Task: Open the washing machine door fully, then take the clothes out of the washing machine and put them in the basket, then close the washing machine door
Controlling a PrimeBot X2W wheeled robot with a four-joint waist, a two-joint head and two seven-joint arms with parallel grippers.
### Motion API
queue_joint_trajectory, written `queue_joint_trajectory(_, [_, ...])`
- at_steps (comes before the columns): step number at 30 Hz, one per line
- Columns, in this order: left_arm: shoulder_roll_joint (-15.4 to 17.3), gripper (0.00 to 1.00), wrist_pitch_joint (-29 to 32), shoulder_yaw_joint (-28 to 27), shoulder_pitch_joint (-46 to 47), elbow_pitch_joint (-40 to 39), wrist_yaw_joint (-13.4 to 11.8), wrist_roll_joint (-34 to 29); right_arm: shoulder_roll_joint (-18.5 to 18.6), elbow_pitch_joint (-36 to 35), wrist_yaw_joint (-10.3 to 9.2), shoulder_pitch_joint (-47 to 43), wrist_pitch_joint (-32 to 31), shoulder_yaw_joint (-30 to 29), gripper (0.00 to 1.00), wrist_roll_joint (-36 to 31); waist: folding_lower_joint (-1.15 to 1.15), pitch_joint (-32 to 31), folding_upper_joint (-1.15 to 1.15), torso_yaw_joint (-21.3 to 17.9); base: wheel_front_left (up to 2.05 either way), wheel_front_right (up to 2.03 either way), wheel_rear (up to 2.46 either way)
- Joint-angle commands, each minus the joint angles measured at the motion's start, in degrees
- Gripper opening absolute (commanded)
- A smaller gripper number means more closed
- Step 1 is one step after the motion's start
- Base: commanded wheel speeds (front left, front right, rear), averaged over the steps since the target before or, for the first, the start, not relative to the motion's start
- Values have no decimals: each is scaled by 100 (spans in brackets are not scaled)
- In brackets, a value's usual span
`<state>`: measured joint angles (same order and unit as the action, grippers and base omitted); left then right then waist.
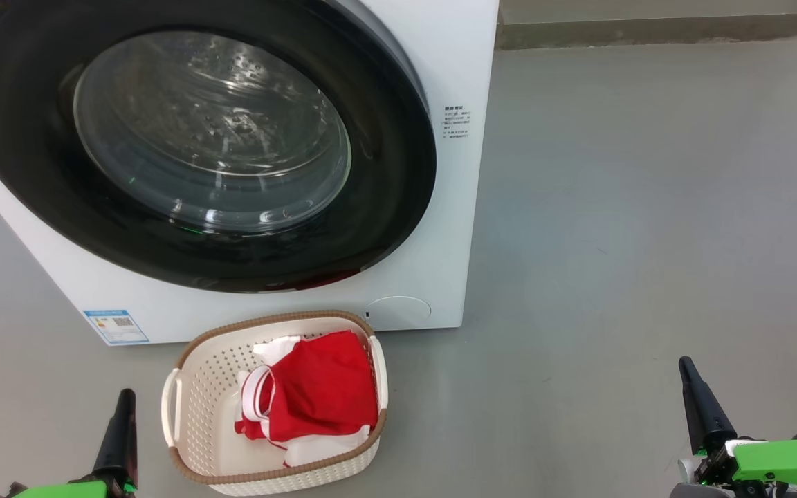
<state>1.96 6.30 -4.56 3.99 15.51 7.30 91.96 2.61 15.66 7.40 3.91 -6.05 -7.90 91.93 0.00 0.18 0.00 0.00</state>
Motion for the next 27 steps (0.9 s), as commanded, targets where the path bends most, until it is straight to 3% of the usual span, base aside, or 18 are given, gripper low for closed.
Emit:
queue_joint_trajectory(1, [92,0,19,-196,220,-148,19,20,27,-164,9,227,-44,139,0,24,0,0,0,0,0,0,0])
queue_joint_trajectory(27, [92,0,19,-196,220,-148,19,20,27,-164,9,227,-44,139,0,24,0,0,0,0,0,0,0])
